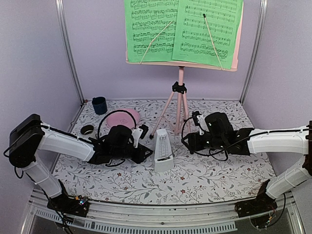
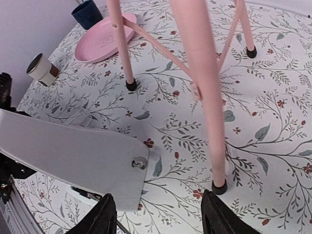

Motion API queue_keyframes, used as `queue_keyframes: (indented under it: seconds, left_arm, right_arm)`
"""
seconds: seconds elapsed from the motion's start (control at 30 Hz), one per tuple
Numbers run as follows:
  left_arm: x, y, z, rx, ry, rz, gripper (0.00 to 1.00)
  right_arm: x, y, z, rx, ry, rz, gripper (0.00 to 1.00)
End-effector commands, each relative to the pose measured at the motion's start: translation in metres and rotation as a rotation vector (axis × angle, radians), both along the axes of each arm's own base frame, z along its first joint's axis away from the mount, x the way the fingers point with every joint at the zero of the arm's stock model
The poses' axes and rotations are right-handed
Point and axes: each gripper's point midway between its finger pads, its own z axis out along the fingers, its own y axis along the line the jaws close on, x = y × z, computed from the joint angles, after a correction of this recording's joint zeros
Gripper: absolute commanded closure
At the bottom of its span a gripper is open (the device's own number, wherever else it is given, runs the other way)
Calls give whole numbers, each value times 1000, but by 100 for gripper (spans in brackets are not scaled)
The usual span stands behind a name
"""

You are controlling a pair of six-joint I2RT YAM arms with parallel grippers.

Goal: Set up the instrument practice props

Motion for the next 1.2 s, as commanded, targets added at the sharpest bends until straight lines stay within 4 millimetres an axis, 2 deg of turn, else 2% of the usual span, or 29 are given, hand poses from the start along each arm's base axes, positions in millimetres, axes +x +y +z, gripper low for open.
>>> queue_keyframes:
  seconds: [0.0,0.17,0.3,0.43,0.63,0.77,0.87,0.97,1.07,1.1,1.13,1.17]
  left_arm:
    - [1,2,15,-20,-36,5,67]
    - [3,13,18,-22,-40,25,67]
    - [17,47,28,-58,-34,101,67]
    - [35,92,61,-106,-91,201,65]
    - [61,163,118,-161,-182,361,62]
    - [66,186,150,-193,-235,396,58]
    - [71,191,169,-200,-247,397,54]
    - [76,190,179,-189,-232,387,45]
    - [82,189,187,-180,-222,394,23]
    - [84,190,190,-176,-222,397,7]
    - [86,190,192,-170,-222,401,2]
    - [88,192,194,-162,-220,408,1]
  right_arm:
    - [4,-32,-7,-43,-3,-56,40]
    - [13,-68,6,-69,-30,-129,40]
    - [20,-100,33,-55,-86,-191,37]
    - [25,-128,64,-30,-152,-231,29]
    - [28,-145,98,22,-216,-235,11]
    - [34,-153,121,35,-260,-240,0]
    - [39,-158,137,49,-289,-239,1]
    - [46,-164,151,74,-308,-238,1]
    - [53,-168,157,105,-310,-234,1]
    - [55,-170,159,123,-309,-231,1]
    - [58,-172,158,143,-294,-231,1]
    - [61,-175,158,162,-287,-231,1]
